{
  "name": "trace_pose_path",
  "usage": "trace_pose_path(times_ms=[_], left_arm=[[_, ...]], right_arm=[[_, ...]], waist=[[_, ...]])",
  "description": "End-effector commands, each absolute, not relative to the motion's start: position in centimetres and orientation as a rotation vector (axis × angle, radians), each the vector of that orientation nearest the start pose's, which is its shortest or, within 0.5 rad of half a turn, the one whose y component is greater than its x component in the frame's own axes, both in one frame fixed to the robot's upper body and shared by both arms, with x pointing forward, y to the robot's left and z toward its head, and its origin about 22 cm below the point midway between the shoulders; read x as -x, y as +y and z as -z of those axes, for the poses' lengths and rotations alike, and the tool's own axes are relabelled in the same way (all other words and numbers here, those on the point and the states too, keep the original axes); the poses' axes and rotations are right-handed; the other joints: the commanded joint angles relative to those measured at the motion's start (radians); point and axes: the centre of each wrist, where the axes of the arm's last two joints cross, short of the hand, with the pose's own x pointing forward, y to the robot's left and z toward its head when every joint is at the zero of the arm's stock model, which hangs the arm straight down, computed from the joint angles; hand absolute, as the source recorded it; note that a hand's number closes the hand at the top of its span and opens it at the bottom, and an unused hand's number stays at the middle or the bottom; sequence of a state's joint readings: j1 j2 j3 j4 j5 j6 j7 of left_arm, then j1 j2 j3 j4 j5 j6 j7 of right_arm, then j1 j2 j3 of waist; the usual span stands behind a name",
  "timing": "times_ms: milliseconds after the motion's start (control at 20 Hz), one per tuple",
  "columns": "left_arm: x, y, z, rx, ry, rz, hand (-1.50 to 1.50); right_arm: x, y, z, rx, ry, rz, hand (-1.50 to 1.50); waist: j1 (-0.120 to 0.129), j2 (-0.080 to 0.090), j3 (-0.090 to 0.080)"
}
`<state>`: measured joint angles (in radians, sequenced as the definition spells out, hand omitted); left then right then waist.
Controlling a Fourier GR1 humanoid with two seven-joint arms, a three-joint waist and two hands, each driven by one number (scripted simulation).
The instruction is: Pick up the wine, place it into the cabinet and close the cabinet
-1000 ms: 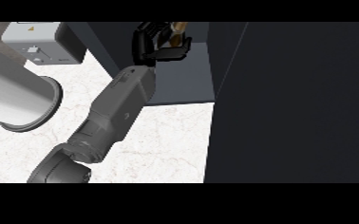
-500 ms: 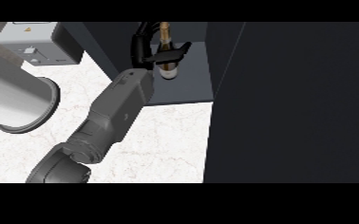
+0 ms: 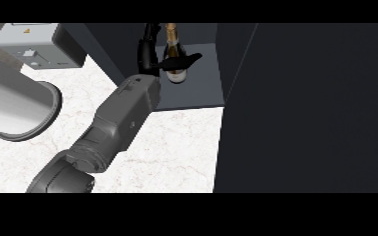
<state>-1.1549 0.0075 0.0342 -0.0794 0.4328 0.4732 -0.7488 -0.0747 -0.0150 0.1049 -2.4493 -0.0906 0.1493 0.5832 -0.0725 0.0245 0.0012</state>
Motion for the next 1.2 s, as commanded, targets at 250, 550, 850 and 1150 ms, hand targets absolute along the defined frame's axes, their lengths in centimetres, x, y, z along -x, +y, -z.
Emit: trace_pose_path(times_ms=[250, 550, 850, 1150], left_arm=[[-42.3, 11.5, -1.1, -0.273, -1.817, -0.156, -1.5], [-42.2, 14.2, -0.2, -0.251, -1.839, -0.153, -1.5], [-41.9, 12.6, -0.1, -0.16, -1.86, -0.12, -1.5], [-41.5, 11.8, 0.5, -0.099, -1.86, -0.127, -1.5]], right_arm=[[-15.1, -20.9, -19.9, -0.269, -1.93, -0.295, -1.5], [-14.8, -20.3, -20.4, -0.3, -1.941, -0.294, -1.5], [-15.0, -20.0, -19.8, -0.278, -1.935, -0.289, -1.5], [-16.8, -20.4, -18.5, -0.277, -1.913, -0.284, -1.5]], waist=[[-0.004, 0.005, -0.002], [-0.005, 0.007, -0.003], [0.004, 0.002, -0.003], [0.007, 0.001, -0.002]])
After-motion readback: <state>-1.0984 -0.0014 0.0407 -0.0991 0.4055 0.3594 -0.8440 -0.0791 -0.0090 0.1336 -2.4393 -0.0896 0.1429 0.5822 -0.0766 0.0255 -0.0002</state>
